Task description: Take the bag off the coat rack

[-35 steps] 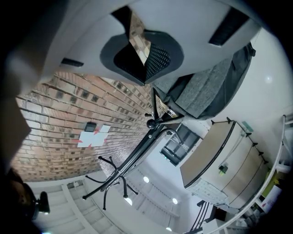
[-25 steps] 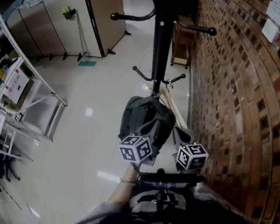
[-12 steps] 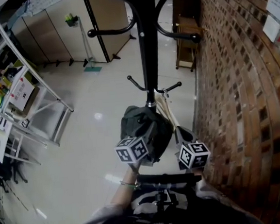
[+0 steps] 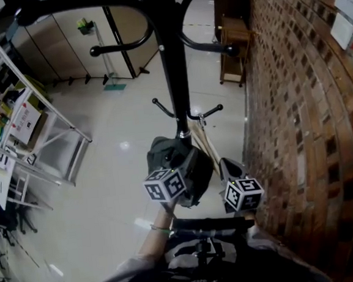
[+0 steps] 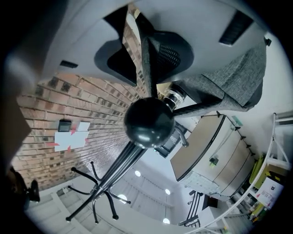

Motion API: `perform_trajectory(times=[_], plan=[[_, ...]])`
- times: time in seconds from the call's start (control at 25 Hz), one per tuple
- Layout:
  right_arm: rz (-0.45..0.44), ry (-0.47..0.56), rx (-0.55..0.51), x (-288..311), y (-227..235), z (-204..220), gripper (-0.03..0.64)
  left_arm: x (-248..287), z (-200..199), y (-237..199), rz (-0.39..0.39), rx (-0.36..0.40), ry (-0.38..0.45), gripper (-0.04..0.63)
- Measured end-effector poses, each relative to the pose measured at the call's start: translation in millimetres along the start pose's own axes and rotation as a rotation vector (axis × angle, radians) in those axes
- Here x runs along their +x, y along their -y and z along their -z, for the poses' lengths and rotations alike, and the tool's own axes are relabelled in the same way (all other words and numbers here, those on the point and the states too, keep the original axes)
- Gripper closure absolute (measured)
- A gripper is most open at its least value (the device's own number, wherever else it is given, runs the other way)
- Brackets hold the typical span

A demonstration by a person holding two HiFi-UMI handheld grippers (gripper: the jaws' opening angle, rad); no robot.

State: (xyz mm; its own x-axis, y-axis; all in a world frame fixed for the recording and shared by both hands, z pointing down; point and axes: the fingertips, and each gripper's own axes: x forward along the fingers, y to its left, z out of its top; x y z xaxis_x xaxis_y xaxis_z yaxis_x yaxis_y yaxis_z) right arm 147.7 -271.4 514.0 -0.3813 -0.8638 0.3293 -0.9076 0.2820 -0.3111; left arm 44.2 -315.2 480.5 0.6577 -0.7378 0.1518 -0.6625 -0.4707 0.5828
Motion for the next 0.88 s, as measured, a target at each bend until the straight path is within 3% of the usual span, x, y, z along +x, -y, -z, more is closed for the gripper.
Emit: perform_trajectory(times=[0.12, 0.2, 0.32, 0.56, 0.72, 0.88], plan=[[0.021, -0.005, 0.018, -3, 5, -3, 0.621, 3, -1, -2, 0.006, -0.027, 0.015, 0.48], [0.028, -0.01, 0.011, -3, 9, -4, 0.621, 2, -2, -3, 0.013, -0.026, 0.028, 0.529], [0.03, -0.011, 0.015, -1, 15, -1, 0.621, 1, -4, 0, 0.035, 0.016, 0.031, 0.538], [0.025, -0.005, 0.032, 2, 20, -2, 0.621, -6, -18, 14, 0.047, -0.017, 0.046, 0.551], [0.034, 0.005, 0.039, 0, 22, -7, 0.621, -14, -30, 23, 0.072, -0.104, 0.096, 0.551], [0.031, 0.013, 0.029, -1, 26, -6, 0.621, -23, -40, 40, 0.15, -0.176, 0.139, 0.552]])
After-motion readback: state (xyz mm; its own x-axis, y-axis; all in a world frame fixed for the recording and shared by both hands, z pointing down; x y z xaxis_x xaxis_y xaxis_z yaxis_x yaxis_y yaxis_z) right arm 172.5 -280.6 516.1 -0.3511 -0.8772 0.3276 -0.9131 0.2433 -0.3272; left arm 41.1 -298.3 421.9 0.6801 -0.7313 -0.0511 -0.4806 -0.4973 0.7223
